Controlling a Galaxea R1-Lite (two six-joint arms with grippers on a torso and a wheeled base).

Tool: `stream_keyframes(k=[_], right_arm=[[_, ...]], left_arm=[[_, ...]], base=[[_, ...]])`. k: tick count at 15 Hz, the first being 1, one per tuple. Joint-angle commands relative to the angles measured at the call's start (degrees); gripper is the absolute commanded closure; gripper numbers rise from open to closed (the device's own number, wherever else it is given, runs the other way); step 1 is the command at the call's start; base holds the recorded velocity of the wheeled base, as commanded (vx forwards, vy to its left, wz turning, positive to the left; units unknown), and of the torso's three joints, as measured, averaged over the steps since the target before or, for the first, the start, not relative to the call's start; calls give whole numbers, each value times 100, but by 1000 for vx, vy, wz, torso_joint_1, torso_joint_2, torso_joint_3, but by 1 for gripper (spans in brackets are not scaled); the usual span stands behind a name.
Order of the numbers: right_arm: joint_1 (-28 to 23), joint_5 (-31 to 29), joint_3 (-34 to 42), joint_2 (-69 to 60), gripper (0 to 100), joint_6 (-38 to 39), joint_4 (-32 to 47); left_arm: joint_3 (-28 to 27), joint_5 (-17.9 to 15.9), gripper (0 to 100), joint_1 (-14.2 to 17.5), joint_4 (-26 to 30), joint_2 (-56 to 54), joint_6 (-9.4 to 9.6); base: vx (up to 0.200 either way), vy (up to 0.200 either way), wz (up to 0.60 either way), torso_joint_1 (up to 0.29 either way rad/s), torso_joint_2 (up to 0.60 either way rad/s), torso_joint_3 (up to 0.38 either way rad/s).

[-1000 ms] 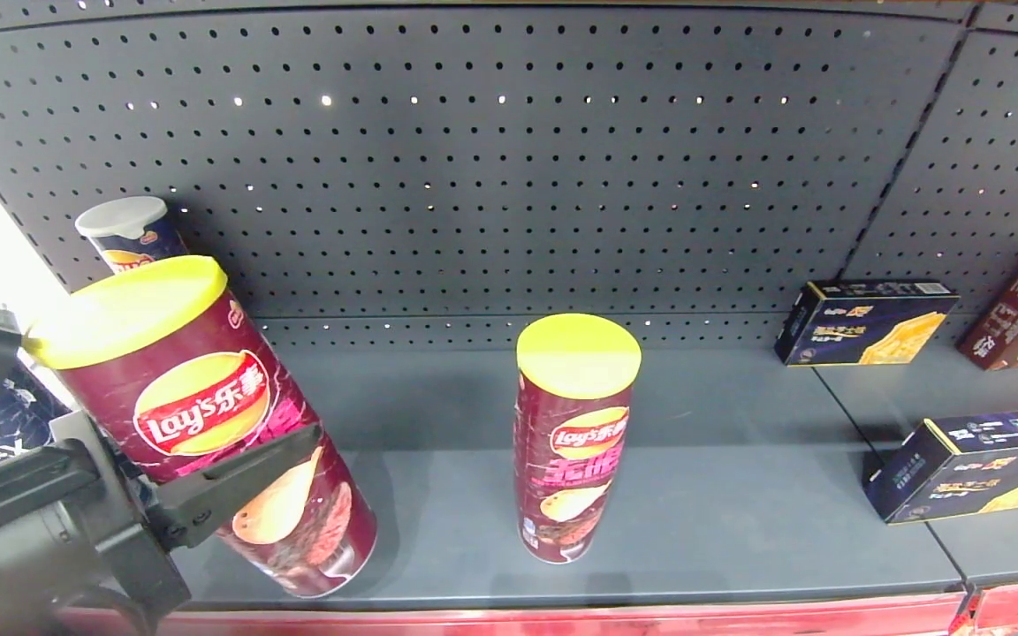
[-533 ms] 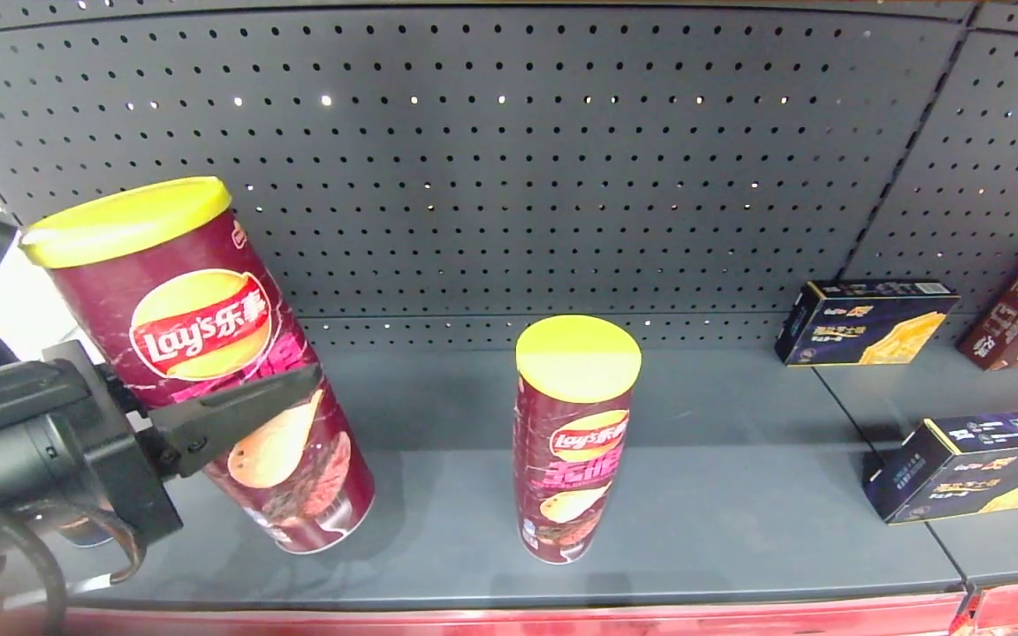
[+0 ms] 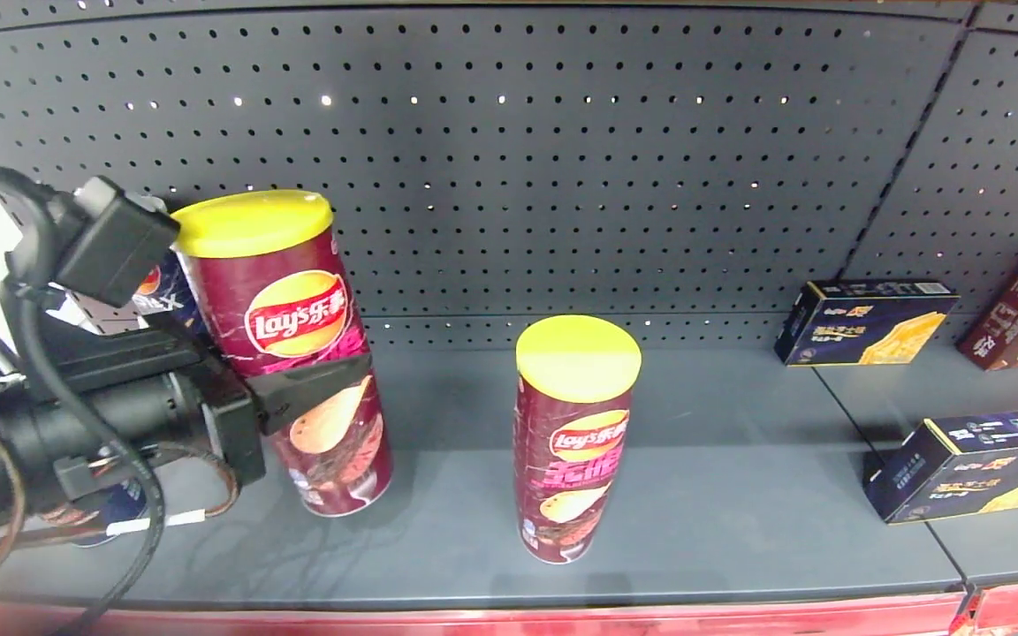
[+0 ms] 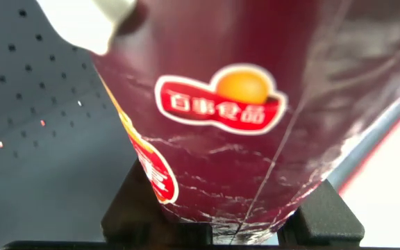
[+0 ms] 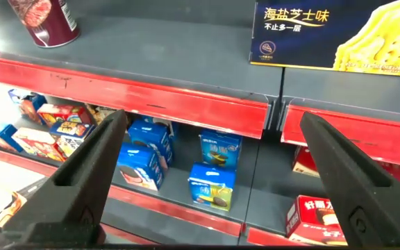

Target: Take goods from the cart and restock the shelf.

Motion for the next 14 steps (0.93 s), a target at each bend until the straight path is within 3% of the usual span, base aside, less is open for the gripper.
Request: stream_keyframes(k=[1, 4, 5, 6, 8, 9, 14], right_arm=[[0, 2, 1, 13, 0, 0, 0], [0, 2, 1, 13, 0, 0, 0], [0, 2, 1, 13, 0, 0, 0], [0, 2, 1, 13, 0, 0, 0], [0, 2, 1, 13, 0, 0, 0], [0, 2, 1, 13, 0, 0, 0], [0, 2, 1, 13, 0, 0, 0]], left_arm=[[-282, -78, 100, 172, -305, 891, 63], [-484, -175, 100, 128, -867, 1647, 115], [-642, -403, 100, 32, -1148, 1911, 115], [-800, -509, 100, -12, -1192, 2069, 124], [-1301, -720, 100, -30, -1148, 2473, 432], [-1512, -869, 100, -30, -1157, 2667, 476], [-2268, -1203, 100, -30, -1166, 3299, 476]], base=[[0, 0, 0, 0, 0, 0], [0, 0, 0, 0, 0, 0], [0, 0, 0, 0, 0, 0], [0, 0, 0, 0, 0, 0], [0, 0, 0, 0, 0, 0], [0, 0, 0, 0, 0, 0], [0, 0, 0, 0, 0, 0]])
